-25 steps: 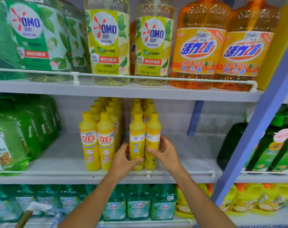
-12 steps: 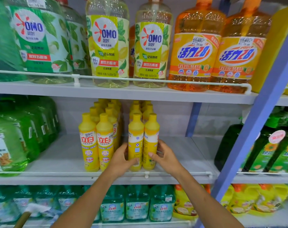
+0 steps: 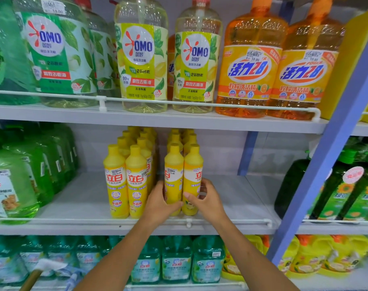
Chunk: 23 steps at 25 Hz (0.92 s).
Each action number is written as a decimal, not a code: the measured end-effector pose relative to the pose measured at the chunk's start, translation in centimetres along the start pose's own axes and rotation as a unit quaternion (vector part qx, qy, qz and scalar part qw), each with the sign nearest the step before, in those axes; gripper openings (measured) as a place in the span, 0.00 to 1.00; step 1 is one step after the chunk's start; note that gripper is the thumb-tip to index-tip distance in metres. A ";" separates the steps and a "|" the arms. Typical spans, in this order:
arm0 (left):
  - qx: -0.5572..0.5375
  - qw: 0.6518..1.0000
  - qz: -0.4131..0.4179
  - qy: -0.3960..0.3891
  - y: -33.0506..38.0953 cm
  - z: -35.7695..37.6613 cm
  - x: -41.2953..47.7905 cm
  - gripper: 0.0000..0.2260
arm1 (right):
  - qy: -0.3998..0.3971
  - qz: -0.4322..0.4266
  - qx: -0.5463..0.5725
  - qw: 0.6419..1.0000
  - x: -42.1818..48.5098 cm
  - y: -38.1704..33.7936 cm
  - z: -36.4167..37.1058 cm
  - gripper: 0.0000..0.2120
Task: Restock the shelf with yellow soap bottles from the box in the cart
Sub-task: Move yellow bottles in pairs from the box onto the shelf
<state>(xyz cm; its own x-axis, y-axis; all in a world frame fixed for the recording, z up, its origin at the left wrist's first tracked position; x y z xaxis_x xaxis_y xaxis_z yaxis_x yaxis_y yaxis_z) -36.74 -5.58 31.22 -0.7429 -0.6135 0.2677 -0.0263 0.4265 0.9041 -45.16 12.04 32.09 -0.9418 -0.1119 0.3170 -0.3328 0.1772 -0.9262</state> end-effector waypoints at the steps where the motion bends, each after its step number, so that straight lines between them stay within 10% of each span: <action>1: -0.004 1.000 -0.001 -0.019 -0.1 -0.1 0.0 0.33 | -0.029 0.000 0.005 1.000 0.1 0.3 0.2 0.33; 23: 0.057 0.991 -0.025 0.117 -0.7 0.3 0.4 0.26 | 0.073 -0.005 -0.042 0.996 -0.2 0.7 0.3 0.25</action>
<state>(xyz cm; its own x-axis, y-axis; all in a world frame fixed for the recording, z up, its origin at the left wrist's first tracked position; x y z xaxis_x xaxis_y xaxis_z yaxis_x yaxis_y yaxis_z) -37.16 -5.93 30.58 -0.5642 -0.7669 0.3059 -0.1443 0.4565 0.8780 -45.17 11.91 31.36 -0.9333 0.0287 0.3580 -0.3392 0.2577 -0.9047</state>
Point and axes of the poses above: each hand's wrist, its own x-axis towards the middle knuckle, its own z-axis out of the palm, y = z × x, the point moved 9 cm from there along x, towards the middle knuckle, and after that the axes turned 15 degrees about y, right-handed, at the moved point
